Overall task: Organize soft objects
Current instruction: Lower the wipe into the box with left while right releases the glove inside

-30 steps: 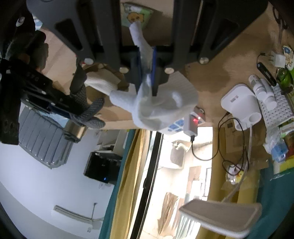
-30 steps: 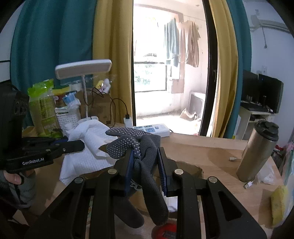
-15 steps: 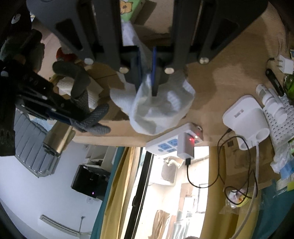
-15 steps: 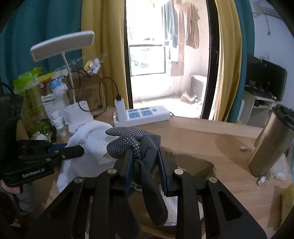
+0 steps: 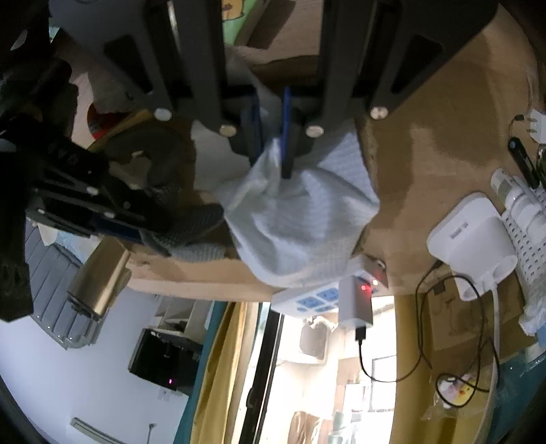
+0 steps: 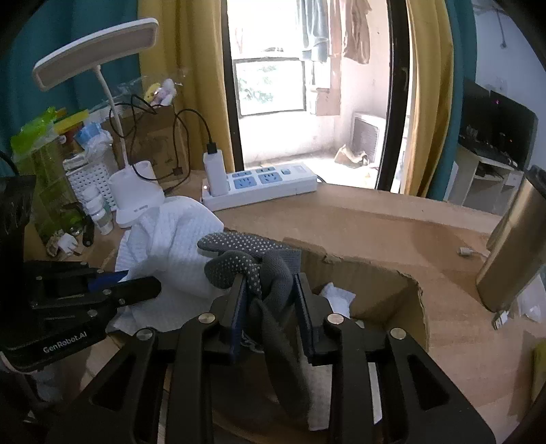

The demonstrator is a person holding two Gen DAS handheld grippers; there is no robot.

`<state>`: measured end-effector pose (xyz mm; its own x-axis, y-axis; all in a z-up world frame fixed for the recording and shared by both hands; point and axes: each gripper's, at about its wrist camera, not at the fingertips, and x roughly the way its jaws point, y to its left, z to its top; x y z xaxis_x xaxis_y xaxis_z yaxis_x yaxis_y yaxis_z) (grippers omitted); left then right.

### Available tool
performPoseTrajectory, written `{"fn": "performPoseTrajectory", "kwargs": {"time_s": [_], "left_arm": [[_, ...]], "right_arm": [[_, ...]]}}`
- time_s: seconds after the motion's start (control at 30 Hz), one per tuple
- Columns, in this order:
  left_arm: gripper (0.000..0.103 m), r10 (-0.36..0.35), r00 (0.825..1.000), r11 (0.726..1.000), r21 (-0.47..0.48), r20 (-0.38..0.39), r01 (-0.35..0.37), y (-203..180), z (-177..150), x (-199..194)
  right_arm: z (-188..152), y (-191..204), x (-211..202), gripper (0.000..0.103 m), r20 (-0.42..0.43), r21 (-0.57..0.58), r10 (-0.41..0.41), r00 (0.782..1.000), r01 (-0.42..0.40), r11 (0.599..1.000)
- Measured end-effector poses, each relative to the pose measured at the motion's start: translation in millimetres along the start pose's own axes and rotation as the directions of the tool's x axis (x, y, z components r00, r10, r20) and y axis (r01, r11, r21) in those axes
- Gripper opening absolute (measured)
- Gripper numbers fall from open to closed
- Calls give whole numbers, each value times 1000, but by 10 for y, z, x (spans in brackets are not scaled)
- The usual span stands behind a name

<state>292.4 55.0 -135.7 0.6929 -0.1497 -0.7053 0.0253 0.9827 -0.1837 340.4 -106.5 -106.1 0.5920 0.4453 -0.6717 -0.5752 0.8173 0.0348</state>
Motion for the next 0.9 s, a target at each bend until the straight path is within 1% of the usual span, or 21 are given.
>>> {"fn": "performPoseTrajectory", "kwargs": {"time_s": [0.03, 0.1, 0.17, 0.3, 0.5, 0.57, 0.6, 0.63, 0.7, 0.73, 0.9], "left_arm": [[11, 2, 1000, 1000, 1, -6, -2, -3, -3, 13], [11, 8, 1000, 1000, 5, -8, -7, -19, -7, 15], [12, 10, 1000, 1000, 2, -17, -10, -29, -4, 20], [17, 8, 1000, 1000, 0, -25, -8, -53, -7, -12], [25, 5, 1000, 1000, 16, -10, -5, -129, -25, -147], [30, 9, 1000, 1000, 16, 4, -9, -154, -28, -215], [38, 12, 1000, 1000, 12, 15, -12, -162, -28, -262], [50, 11, 1000, 1000, 8, 26, -12, -168, -32, -304], [60, -1, 999, 1000, -2, 52, 1, -180, -36, -414], [62, -6, 998, 1000, -5, 60, 6, -180, -41, -455], [63, 0, 997, 1000, 13, 82, -1, -262, -69, -645]], "right_arm": [[-8, -3, -4, 36, -1, 1, 0, 1000, 0, 1000], [-8, -4, -9, 45, 0, 1, -1, 1000, 1, 1000], [-9, -8, -39, 48, 6, 3, -1, 1000, 1, 1000], [-1, 8, -124, 50, 20, 2, -8, 1000, 8, 1000], [-15, 22, -313, 50, 47, 8, -22, 999, 22, 1000], [-25, 33, -404, 50, 60, 9, -28, 998, 28, 1000], [-30, 38, -444, 50, 66, 9, -31, 997, 30, 1000], [-40, 41, -497, 50, 72, 9, -35, 997, 35, 999], [-57, 45, -583, 50, 84, 12, -42, 996, 41, 999], [-69, 47, -626, 50, 89, 14, -45, 995, 43, 999], [-139, 61, -827, 51, 112, 24, -55, 992, 52, 998]]}}
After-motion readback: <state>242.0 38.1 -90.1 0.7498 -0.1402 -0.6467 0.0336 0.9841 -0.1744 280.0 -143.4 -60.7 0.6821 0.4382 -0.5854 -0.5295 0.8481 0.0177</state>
